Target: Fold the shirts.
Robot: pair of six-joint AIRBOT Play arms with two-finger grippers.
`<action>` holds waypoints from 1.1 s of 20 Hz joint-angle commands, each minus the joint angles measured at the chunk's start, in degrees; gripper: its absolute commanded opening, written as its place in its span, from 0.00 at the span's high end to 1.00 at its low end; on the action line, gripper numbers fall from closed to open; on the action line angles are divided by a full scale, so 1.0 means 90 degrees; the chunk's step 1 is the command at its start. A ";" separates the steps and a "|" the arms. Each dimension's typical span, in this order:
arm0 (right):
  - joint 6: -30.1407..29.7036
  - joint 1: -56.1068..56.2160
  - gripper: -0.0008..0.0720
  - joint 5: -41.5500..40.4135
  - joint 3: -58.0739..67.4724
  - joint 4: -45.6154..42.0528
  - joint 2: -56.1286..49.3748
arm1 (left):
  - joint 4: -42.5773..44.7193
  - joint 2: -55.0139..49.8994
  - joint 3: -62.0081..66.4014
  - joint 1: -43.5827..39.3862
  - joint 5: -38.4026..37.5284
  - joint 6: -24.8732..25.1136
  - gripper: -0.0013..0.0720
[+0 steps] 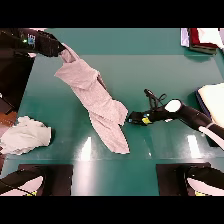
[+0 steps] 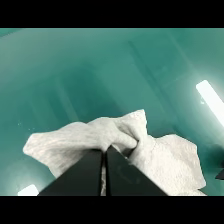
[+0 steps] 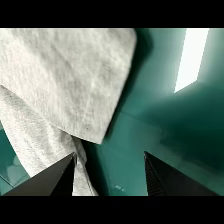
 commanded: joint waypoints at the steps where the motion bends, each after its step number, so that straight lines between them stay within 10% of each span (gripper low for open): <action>1: -0.0221 0.0187 0.34 0.0512 0.0272 0.0121 -0.0355 | 0.0015 0.0002 0.0010 -0.0002 -0.0102 0.0002 0.95; 10: -0.0206 0.1549 0.40 0.0248 0.0272 0.0121 -0.0690 | 0.0012 0.0000 0.0010 -0.0002 -0.0160 0.0002 0.95; 11: -0.0209 0.1588 0.48 0.0240 0.0274 0.0124 -0.0801 | 0.0012 0.0000 0.0010 -0.0002 -0.0206 0.0002 0.95; 12: -0.0221 0.1603 0.85 0.0219 0.0277 0.0117 -0.0850 | 0.0012 0.0000 0.0010 -0.0002 -0.0250 0.0002 0.95; 13: -0.0265 0.1598 0.97 0.0172 0.0277 0.0104 -0.0823 | 0.0012 0.0002 0.0010 -0.0002 -0.0257 0.0002 0.95; 16: -0.0206 0.1248 0.97 0.0267 0.0287 -0.0318 -0.0100 | 0.0080 0.0034 0.0376 0.0000 -0.0182 0.0002 0.95; 22: 0.1746 -0.1304 0.97 0.2166 0.1445 -0.4362 0.2334 | 0.0289 0.0090 0.2453 -0.0002 0.0109 0.0000 0.95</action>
